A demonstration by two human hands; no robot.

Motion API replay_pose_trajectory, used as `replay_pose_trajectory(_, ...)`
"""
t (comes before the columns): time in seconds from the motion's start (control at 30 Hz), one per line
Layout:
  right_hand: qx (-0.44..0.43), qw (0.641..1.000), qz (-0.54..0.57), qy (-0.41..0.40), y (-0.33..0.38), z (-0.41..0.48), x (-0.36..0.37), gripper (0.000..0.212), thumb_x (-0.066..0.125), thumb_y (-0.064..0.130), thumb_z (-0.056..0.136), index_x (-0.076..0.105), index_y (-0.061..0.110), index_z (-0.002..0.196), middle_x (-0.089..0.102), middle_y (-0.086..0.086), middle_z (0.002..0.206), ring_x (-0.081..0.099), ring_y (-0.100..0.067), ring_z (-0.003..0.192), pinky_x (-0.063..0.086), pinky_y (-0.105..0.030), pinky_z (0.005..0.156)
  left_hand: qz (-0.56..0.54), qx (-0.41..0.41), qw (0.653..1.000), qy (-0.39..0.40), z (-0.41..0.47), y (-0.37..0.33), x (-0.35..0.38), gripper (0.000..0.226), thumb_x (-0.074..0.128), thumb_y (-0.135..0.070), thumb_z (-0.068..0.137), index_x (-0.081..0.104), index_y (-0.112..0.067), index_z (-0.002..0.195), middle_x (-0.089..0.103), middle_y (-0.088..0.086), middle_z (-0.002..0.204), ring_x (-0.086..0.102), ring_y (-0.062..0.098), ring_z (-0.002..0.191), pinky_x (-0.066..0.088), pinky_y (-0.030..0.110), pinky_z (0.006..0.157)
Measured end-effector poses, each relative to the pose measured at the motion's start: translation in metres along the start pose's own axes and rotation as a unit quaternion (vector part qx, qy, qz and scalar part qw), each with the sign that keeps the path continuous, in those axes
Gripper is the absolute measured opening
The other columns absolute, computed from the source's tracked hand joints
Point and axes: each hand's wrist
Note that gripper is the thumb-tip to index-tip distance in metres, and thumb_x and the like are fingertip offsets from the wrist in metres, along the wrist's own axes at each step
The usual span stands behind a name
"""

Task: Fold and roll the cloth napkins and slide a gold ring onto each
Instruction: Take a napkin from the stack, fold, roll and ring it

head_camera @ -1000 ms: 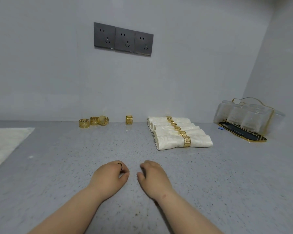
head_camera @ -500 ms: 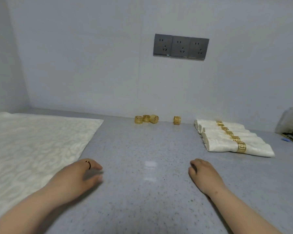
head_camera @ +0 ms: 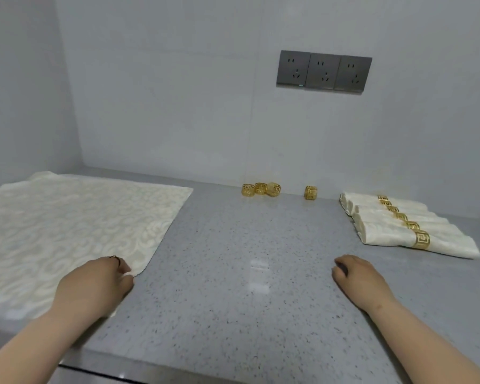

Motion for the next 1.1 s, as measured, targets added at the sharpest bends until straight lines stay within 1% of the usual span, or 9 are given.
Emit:
replay_pose_trajectory(0.1,0.002,1.000,0.007,0.001,-0.001,0.000,0.000,0.040,0.039,0.027,0.097,0.045,0.011,0.132,0.046,-0.006,0.138,0.040,-0.022,0.126,0.033,-0.023,0.098,-0.024,-0.029,0.999,0.015,0.002,-0.001,-0.004,0.028,0.046,-0.037,0.090,0.063,-0.024,0.072,0.059,-0.007,0.067,0.054,0.015,0.070,0.034,0.021,0.051)
replay_pose_trajectory(0.27,-0.001,1.000,0.011,0.000,-0.002,0.001,0.001,0.040,0.040,0.026,0.097,0.045,0.010,0.133,0.045,-0.006,0.139,0.040,-0.022,0.127,0.032,-0.024,0.100,-0.079,-0.049,0.996,0.007,0.003,0.000,-0.009,0.043,0.041,-0.036,0.095,0.058,-0.005,0.069,0.059,0.005,0.069,0.053,0.023,0.068,0.033,0.025,0.054)
replay_pose_trajectory(0.53,0.003,1.000,0.024,0.003,-0.002,0.001,0.002,0.040,0.040,0.025,0.097,0.045,0.010,0.133,0.045,-0.007,0.139,0.039,-0.022,0.128,0.031,-0.025,0.100,-0.337,0.005,0.941,-0.040,0.008,-0.035,-0.048,0.044,0.046,-0.023,0.095,0.030,-0.011,0.055,0.032,0.005,0.051,0.033,0.022,0.051,0.022,0.032,0.053)
replay_pose_trajectory(0.77,0.008,0.999,0.037,-0.002,0.000,-0.002,-0.003,0.039,0.041,0.025,0.096,0.042,0.012,0.133,0.050,-0.009,0.130,0.044,-0.022,0.121,0.036,-0.025,0.093,-0.404,0.147,0.890,0.152,-0.030,-0.125,-0.026,0.043,0.048,-0.027,0.093,0.034,-0.019,0.054,0.034,-0.010,0.044,0.029,0.005,0.043,0.028,0.019,0.049)
replay_pose_trajectory(0.87,0.009,0.999,0.037,0.002,-0.001,-0.003,-0.002,0.040,0.041,0.024,0.096,0.041,0.012,0.133,0.051,-0.008,0.129,0.044,-0.022,0.120,0.037,-0.025,0.092,-0.376,0.215,0.873,0.223,-0.055,-0.157,-0.002,0.042,0.048,-0.030,0.094,0.033,-0.020,0.055,0.039,-0.006,0.056,0.037,0.009,0.054,0.032,0.024,0.058)
replay_pose_trajectory(0.97,0.002,1.000,0.027,-0.004,-0.002,-0.004,-0.004,0.042,0.042,0.024,0.095,0.039,0.013,0.136,0.048,-0.008,0.134,0.042,-0.021,0.124,0.034,-0.025,0.096,-0.302,0.299,0.874,0.235,-0.074,-0.176,0.011,0.032,0.041,-0.039,0.095,0.057,-0.021,0.074,0.063,-0.001,0.085,0.053,0.005,0.078,0.039,0.021,0.077)
replay_pose_trajectory(1.0,-0.015,1.000,0.019,-0.011,-0.001,-0.004,-0.005,0.043,0.042,0.023,0.095,0.038,0.014,0.138,0.044,-0.007,0.139,0.038,-0.020,0.128,0.031,-0.024,0.101,-0.292,0.322,0.870,0.233,-0.076,-0.179,0.012,0.036,0.037,-0.047,0.092,0.058,-0.021,0.080,0.041,0.000,0.122,0.049,0.004,0.077,0.038,0.021,0.079)
replay_pose_trajectory(1.03,-0.051,0.999,0.008,-0.016,0.000,-0.005,-0.007,0.044,0.041,0.023,0.096,0.037,0.016,0.139,0.039,-0.003,0.144,0.033,-0.019,0.133,0.025,-0.023,0.105,-0.288,0.341,0.862,0.239,-0.079,-0.181,0.012,0.039,0.032,-0.057,0.085,0.054,-0.025,0.083,0.035,-0.019,0.090,0.045,0.003,0.078,0.037,0.023,0.081)
replay_pose_trajectory(1.1,-0.159,0.987,0.002,0.002,0.007,-0.010,-0.007,0.047,0.033,0.035,0.094,0.037,0.023,0.139,0.031,0.008,0.148,0.023,-0.011,0.138,0.014,-0.019,0.108,-0.278,0.362,0.856,0.243,-0.080,-0.182,0.011,0.043,0.029,-0.059,0.082,0.056,-0.027,0.090,0.052,-0.011,0.094,0.048,0.004,0.091,0.036,0.022,0.088)
Point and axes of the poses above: each hand's wrist, its own z-axis towards the middle knuckle, its own x-axis out of the palm, y = z × x
